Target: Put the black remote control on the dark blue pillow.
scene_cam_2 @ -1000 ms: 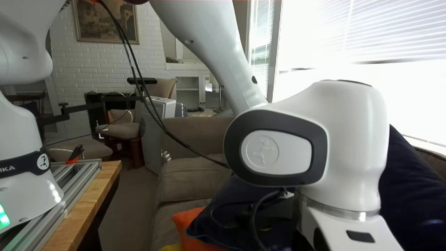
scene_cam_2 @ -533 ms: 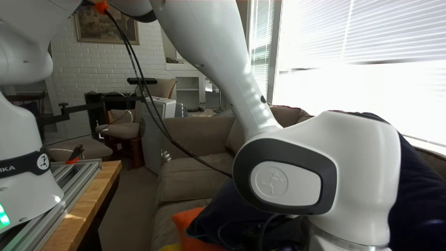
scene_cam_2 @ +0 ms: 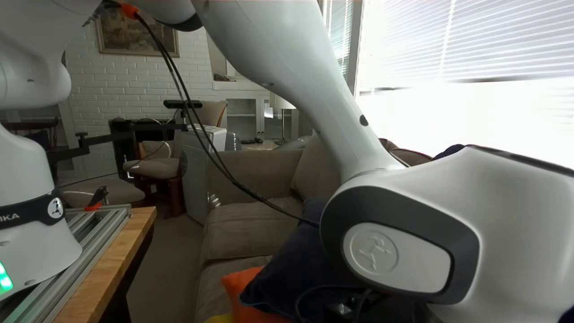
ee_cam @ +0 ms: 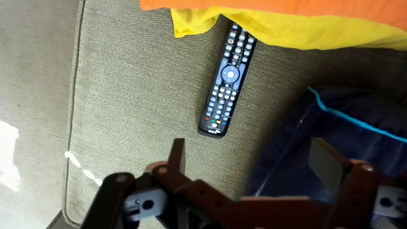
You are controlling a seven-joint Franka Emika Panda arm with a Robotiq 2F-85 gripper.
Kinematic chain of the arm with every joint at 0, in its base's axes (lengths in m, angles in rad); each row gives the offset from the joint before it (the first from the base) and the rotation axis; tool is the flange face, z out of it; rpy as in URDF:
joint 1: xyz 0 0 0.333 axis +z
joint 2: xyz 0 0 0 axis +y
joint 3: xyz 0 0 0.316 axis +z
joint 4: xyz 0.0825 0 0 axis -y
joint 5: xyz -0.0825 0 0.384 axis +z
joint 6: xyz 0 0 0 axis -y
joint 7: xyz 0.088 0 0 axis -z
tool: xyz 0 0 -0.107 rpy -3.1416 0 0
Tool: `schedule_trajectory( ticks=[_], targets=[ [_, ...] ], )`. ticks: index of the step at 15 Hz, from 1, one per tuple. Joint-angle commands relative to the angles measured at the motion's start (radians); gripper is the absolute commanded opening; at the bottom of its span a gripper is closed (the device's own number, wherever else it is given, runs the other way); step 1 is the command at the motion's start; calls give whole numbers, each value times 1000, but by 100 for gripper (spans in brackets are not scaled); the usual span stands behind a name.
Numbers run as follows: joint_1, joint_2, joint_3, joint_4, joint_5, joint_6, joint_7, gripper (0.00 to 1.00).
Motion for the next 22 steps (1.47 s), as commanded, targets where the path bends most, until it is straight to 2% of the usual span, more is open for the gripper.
schedule_trajectory(
  ticks=[1, 9, 11, 12, 13, 19, 22],
  targets=[
    [15, 15, -19, 8, 23, 4, -36, 100],
    [15, 37, -20, 13, 23, 26, -69, 100],
    [-13, 26, 10, 34, 53, -31, -82, 100],
    [20, 25, -29, 42, 27, -55, -46, 100],
    [17, 36, -21, 21, 30, -4, -66, 100],
    [15, 33, -25, 36, 19, -39, -89, 100],
    [14, 70, -29, 40, -3, 39, -156, 100]
  ],
)
